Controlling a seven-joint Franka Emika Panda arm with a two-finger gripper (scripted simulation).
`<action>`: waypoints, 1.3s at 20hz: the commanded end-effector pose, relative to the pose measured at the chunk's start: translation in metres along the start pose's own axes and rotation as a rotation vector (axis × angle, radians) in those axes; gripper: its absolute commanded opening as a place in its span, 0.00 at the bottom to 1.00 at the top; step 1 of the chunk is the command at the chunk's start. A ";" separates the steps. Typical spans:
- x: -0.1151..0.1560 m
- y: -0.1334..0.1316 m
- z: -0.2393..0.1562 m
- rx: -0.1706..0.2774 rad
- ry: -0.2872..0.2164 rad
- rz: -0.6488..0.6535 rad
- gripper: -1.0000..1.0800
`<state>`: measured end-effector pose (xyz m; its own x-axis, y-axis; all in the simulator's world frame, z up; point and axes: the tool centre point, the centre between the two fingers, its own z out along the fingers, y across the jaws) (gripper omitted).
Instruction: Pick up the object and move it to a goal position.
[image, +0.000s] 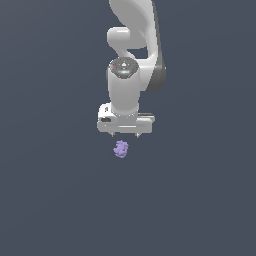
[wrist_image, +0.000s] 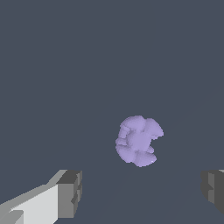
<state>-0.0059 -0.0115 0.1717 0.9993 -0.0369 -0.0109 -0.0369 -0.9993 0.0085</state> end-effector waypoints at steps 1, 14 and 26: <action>0.000 0.000 0.000 0.000 0.000 0.000 0.96; 0.008 -0.014 -0.011 -0.005 0.031 -0.066 0.96; 0.006 0.004 0.030 0.008 0.019 0.131 0.96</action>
<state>0.0010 -0.0125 0.1493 0.9914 -0.1304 0.0111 -0.1304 -0.9915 0.0023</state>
